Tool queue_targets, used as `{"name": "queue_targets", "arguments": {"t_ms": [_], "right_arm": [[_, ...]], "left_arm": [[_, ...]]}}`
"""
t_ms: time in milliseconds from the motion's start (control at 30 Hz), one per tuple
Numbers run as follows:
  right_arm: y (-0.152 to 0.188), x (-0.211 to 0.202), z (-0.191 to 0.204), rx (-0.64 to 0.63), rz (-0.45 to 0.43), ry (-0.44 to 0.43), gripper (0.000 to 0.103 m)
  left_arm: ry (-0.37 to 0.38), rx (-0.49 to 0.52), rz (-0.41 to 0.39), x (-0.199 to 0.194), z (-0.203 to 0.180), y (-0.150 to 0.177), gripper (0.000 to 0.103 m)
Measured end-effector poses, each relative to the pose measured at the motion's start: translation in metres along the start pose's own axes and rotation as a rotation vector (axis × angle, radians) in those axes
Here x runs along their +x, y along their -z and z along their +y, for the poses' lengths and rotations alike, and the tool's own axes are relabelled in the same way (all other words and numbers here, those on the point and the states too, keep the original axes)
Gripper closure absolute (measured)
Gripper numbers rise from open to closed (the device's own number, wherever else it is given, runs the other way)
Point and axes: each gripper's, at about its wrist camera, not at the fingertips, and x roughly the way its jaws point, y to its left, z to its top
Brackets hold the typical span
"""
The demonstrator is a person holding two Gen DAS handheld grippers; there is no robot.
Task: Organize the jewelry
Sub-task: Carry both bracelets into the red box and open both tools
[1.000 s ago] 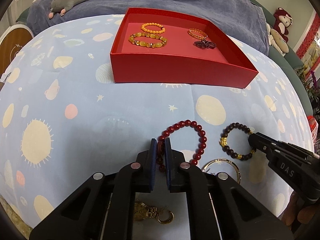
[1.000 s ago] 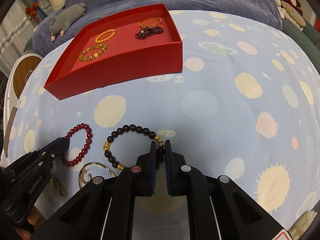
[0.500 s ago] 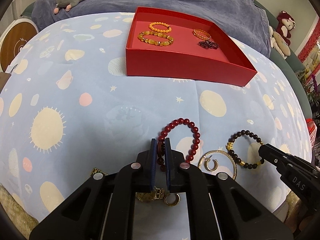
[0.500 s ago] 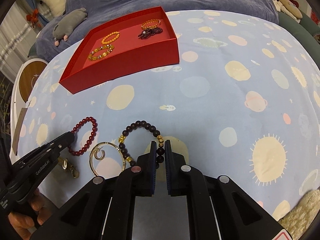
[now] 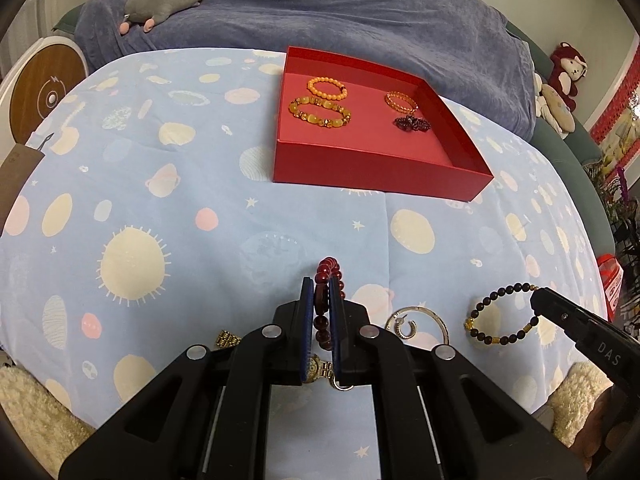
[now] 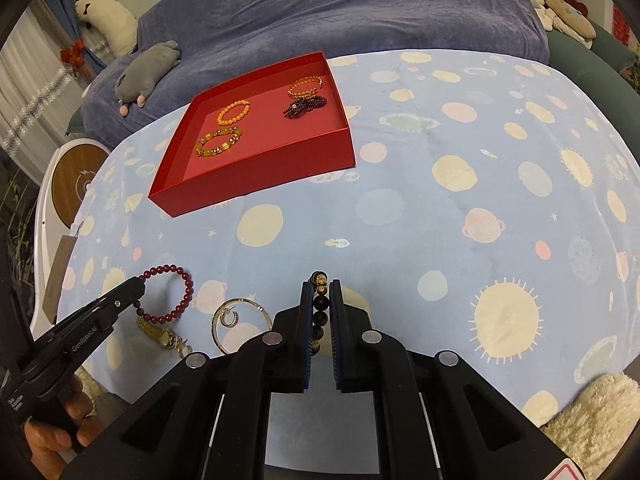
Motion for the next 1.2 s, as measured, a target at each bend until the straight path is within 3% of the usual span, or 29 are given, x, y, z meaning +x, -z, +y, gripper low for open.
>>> {"name": "queue_targets", "arguments": {"t_ms": [333, 633, 933, 1200], "right_arm": [[-0.016, -0.016, -0.003, 0.021, -0.034, 0.000, 0.095], [-0.067, -0.017, 0.023, -0.027, -0.095, -0.054, 0.095], [-0.123, 0.001, 0.054, -0.080, -0.140, -0.087, 0.095], [-0.150, 0.034, 0.069, -0.091, -0.115, -0.140, 0.095]], "left_arm": [[0.028, 0.002, -0.035, -0.022, -0.001, -0.020, 0.096], [0.064, 0.018, -0.100, -0.031, -0.015, -0.067, 0.096], [0.062, 0.037, -0.153, -0.018, -0.025, -0.121, 0.096], [0.051, 0.036, -0.145, 0.008, -0.029, -0.148, 0.096]]}}
